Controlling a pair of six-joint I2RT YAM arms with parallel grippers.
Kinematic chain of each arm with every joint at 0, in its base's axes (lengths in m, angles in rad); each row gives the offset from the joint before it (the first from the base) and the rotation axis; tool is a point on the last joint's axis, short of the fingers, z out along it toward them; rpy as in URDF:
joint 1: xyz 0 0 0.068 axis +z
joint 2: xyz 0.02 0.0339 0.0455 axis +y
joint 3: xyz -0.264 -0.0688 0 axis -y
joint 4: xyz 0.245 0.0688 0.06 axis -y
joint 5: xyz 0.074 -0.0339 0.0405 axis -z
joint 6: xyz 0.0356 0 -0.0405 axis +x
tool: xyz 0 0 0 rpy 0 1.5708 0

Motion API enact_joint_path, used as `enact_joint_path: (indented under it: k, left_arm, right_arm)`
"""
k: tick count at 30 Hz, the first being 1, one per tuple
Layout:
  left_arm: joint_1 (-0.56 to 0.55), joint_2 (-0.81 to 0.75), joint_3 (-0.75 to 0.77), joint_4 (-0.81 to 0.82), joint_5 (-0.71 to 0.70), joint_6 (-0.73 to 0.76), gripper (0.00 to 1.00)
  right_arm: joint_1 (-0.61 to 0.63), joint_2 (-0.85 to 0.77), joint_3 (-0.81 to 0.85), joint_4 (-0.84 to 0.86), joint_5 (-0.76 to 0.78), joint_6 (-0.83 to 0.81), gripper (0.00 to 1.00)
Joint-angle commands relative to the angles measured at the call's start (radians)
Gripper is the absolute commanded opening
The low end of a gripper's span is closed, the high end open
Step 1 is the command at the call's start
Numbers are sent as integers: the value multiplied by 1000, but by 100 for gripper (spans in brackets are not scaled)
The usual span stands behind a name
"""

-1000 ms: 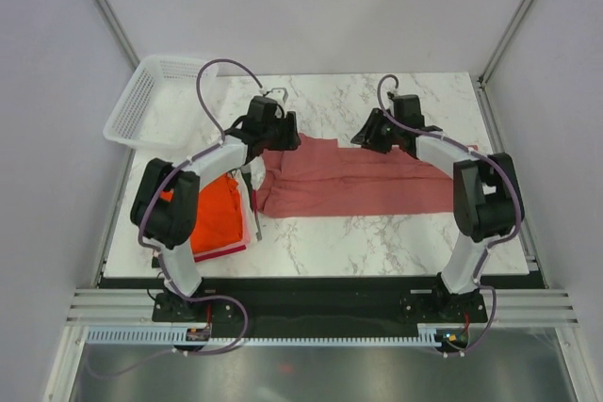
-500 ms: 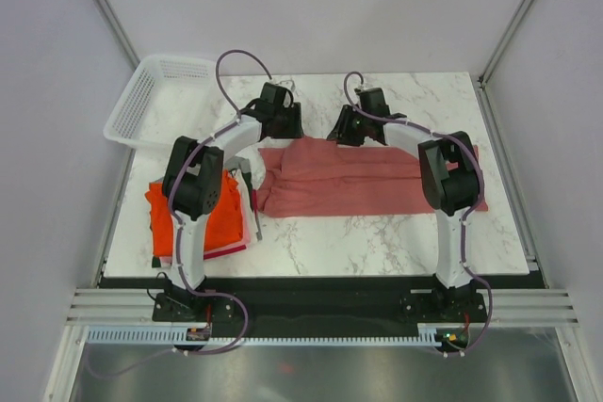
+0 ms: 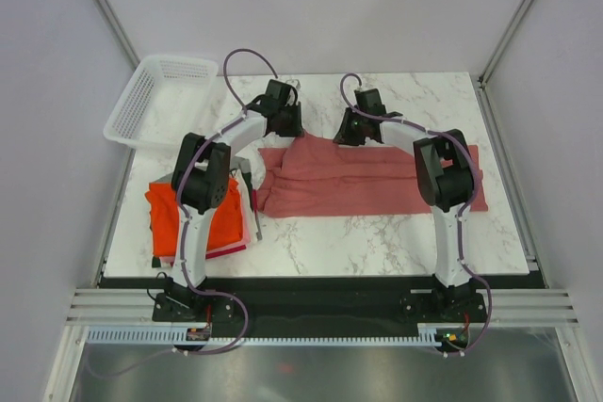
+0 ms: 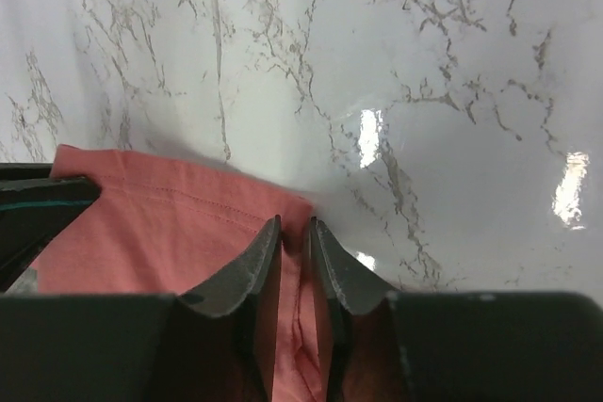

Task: Fold and stack the t-shirts
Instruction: Fold the tshirt

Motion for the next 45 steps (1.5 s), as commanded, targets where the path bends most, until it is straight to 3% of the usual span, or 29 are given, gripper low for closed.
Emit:
enact_joint_path:
  k: [1, 5, 7, 16, 35, 45]
  left_arm:
    - [0, 1, 52, 6, 29, 25, 25]
    - [1, -6, 60, 13, 29, 40, 25]
    - [3, -7, 62, 11, 32, 46, 21]
    - [3, -82, -19, 52, 45, 57, 2]
    - [-10, -413, -391, 203, 114, -4, 2]
    - [-118, -611, -602, 230, 81, -37, 2]
  right_arm:
    - [9, 23, 56, 2, -31, -13, 25]
    - [10, 33, 69, 0, -74, -10, 12]
    - [10, 30, 67, 0, -82, -10, 0]
    - [10, -53, 26, 5, -137, -32, 0]
    - [10, -305, -220, 35, -229, -73, 0]
    - [12, -472, -442, 67, -266, -87, 0]
